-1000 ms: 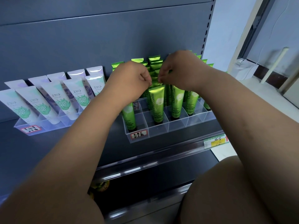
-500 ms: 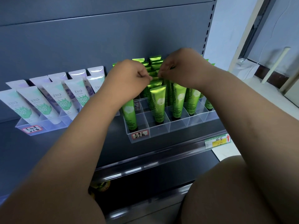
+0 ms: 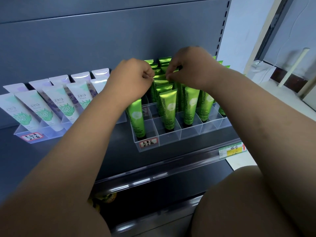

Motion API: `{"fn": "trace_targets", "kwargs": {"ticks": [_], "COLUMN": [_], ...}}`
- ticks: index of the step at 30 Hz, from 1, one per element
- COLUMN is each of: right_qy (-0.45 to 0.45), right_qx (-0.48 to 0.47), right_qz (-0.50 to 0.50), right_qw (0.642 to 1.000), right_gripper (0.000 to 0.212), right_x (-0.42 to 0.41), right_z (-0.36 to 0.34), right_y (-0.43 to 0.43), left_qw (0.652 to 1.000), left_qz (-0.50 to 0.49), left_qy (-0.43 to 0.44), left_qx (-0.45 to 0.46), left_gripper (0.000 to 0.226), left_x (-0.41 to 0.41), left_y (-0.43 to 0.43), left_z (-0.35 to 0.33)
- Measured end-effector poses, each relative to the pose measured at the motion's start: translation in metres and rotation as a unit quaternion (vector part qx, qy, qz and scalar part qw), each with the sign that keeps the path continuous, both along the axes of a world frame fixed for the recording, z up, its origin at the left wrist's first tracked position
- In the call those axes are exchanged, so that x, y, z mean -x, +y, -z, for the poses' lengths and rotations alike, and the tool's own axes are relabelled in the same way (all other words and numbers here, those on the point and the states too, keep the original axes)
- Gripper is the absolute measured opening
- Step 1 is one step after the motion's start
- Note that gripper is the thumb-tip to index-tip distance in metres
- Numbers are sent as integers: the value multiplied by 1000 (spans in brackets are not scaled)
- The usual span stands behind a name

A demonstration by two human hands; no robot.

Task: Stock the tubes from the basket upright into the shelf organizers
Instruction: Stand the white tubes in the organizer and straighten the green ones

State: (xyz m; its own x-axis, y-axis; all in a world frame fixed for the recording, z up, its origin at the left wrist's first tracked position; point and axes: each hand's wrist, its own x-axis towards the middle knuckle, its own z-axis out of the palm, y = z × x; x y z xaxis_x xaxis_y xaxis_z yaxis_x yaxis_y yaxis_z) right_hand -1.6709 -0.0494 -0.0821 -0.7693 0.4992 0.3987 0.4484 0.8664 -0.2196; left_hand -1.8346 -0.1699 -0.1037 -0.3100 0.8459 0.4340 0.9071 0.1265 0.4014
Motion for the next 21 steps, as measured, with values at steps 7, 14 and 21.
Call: {"fn": "trace_targets", "kwargs": {"ticks": [7, 14, 21], "right_qy": [-10, -22, -13], "right_qx": [-5, -29, -50], "right_qz": [-7, -4, -14], "right_qw": [1000, 999, 999], "right_gripper": [12, 13, 15], "right_x": [3, 5, 8], "right_z": [4, 4, 6], "right_y": [6, 6, 8], "left_qw": [1000, 999, 997], "left_qz": [2, -10, -14], "left_qy": [-2, 3, 2], "left_qx": [12, 44, 70], "left_gripper": [12, 12, 8], "left_x": [3, -2, 2], "left_y": [4, 5, 12], "left_z": [-3, -10, -10]}}
